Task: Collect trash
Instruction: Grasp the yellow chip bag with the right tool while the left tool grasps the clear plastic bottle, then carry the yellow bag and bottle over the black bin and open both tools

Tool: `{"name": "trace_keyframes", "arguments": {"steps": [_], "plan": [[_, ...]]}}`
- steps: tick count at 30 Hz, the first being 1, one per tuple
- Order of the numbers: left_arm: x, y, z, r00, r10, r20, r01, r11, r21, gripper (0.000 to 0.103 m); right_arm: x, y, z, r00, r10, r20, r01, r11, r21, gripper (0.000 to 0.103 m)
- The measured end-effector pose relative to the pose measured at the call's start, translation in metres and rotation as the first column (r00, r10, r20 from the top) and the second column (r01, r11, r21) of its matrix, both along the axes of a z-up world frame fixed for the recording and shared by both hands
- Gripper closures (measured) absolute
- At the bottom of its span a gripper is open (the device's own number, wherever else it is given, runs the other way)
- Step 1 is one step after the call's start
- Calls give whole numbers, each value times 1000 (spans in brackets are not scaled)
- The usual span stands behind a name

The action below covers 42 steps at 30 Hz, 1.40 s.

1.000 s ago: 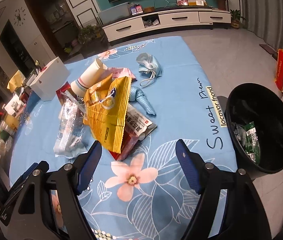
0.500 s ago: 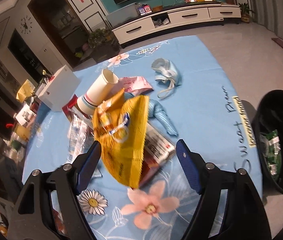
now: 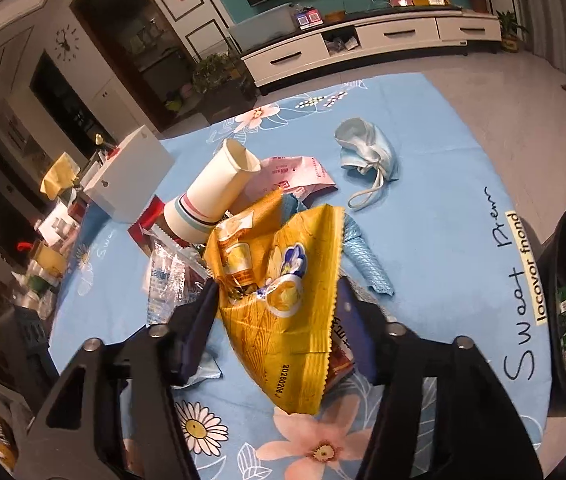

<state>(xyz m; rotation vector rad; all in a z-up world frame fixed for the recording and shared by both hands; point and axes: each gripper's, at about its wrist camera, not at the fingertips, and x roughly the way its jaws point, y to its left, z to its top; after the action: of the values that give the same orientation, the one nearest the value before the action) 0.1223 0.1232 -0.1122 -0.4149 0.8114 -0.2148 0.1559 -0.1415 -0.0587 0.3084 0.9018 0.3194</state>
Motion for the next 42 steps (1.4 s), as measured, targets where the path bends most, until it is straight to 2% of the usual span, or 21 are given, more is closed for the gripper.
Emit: {"name": "trace_keyframes", "arguments": {"steps": [2, 3, 5, 7, 13, 14, 15, 16, 17, 21, 25, 27, 29, 33, 39, 42], "plan": [[-6, 4, 2, 1000, 1, 15, -1, 1000, -20, 90, -3, -1, 2, 1000, 3, 8, -3, 1000, 4, 59], [-7, 4, 4, 1000, -2, 22, 2, 1000, -24, 93, -4, -2, 3, 1000, 9, 14, -10, 1000, 13, 72], [-14, 5, 8, 999, -8, 39, 9, 1000, -27, 102, -9, -3, 7, 999, 15, 31, -15, 1000, 2, 75], [-19, 3, 12, 998, -20, 53, 22, 999, -24, 102, -16, -3, 10, 999, 30, 40, -30, 1000, 4, 80], [-37, -1, 25, 995, -47, 93, 47, 999, -1, 102, -42, -15, 30, 995, 34, 95, -36, 999, 20, 81], [-39, 0, 25, 995, -31, 91, 29, 999, 21, 98, -45, -17, 33, 995, 29, 100, -31, 999, 20, 81], [-38, 2, 23, 996, 0, 84, -3, 1000, 29, 89, -48, -19, 36, 994, 24, 105, -26, 999, 21, 81], [-37, 5, 20, 998, 8, 68, -8, 1000, 12, 53, -51, -22, 38, 994, 18, 110, -21, 1000, 23, 81], [-34, 7, 16, 998, 5, 60, -3, 1000, -20, 36, -53, -24, 40, 993, 14, 114, -17, 999, 27, 81], [-21, -2, 5, 999, -15, 35, 15, 1000, 19, 39, -62, -27, 42, 993, 8, 119, -11, 1000, 29, 81], [-5, -19, -6, 999, -52, -4, 52, 999, 16, 39, -62, -28, 40, 994, -2, 109, -2, 999, 32, 81], [0, -22, -11, 998, -55, -18, 55, 998, 12, 72, -61, -27, 41, 994, -4, 110, 1, 1000, 31, 81], [-1, -21, -11, 998, -61, -15, 61, 998, 0, 89, -61, -26, 42, 994, -5, 113, 1, 999, 32, 81], [-23, -17, 1, 996, -92, 22, 92, 996, -15, 99, -63, -27, 43, 993, -8, 116, 4, 999, 35, 81], [-71, -26, 29, 986, -135, 100, 137, 991, -13, 99, -79, -39, 49, 991, -22, 129, 17, 999, 34, 81], [-89, -34, 47, 977, -150, 150, 149, 989, 18, 99, -88, -46, 56, 989, -40, 143, 35, 999, 38, 81]]}}
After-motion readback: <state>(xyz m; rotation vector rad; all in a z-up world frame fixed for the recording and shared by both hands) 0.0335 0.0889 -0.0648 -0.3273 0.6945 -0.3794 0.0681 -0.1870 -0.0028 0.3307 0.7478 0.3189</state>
